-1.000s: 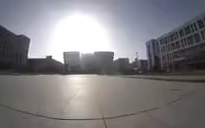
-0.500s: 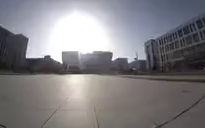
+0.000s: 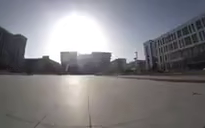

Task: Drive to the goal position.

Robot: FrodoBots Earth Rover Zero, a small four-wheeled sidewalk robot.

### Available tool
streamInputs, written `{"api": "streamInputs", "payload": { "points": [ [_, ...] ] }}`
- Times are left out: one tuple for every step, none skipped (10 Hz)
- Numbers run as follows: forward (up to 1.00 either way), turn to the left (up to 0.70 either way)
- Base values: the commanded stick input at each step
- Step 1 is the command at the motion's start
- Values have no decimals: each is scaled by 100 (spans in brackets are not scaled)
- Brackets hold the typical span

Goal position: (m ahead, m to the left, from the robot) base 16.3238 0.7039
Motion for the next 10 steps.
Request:
{"api": "streamInputs", "payload": {
  "points": [
    [100,43],
    [100,43],
    [100,43],
    [100,43],
    [100,43],
    [100,43],
    [100,43],
    [100,43],
    [100,43],
    [100,43]
  ]
}}
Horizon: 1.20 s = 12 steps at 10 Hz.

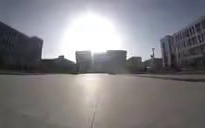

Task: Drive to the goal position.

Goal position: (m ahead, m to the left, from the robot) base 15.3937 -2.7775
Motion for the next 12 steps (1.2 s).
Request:
{"api": "streamInputs", "payload": {
  "points": [
    [100,43],
    [100,43],
    [100,43],
    [100,23],
    [100,3],
    [100,3],
    [100,-4],
    [100,-16],
    [100,-29],
    [100,-15],
    [100,-8],
    [100,-23]
  ]
}}
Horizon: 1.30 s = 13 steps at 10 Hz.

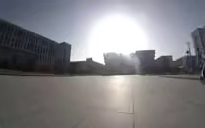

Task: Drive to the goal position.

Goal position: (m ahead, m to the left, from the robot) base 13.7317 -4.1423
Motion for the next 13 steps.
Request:
{"api": "streamInputs", "payload": {
  "points": [
    [100,-35],
    [100,-19],
    [100,3],
    [100,3],
    [100,3],
    [100,3],
    [100,3],
    [100,3],
    [100,3],
    [100,3],
    [100,3],
    [100,3],
    [100,3]
  ]
}}
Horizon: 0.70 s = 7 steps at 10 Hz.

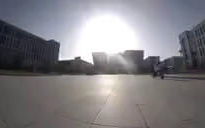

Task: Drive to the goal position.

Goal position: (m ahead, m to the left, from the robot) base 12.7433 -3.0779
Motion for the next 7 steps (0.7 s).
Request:
{"api": "streamInputs", "payload": {
  "points": [
    [100,3],
    [100,3],
    [100,3],
    [100,3],
    [100,3],
    [100,3],
    [100,3]
  ]
}}
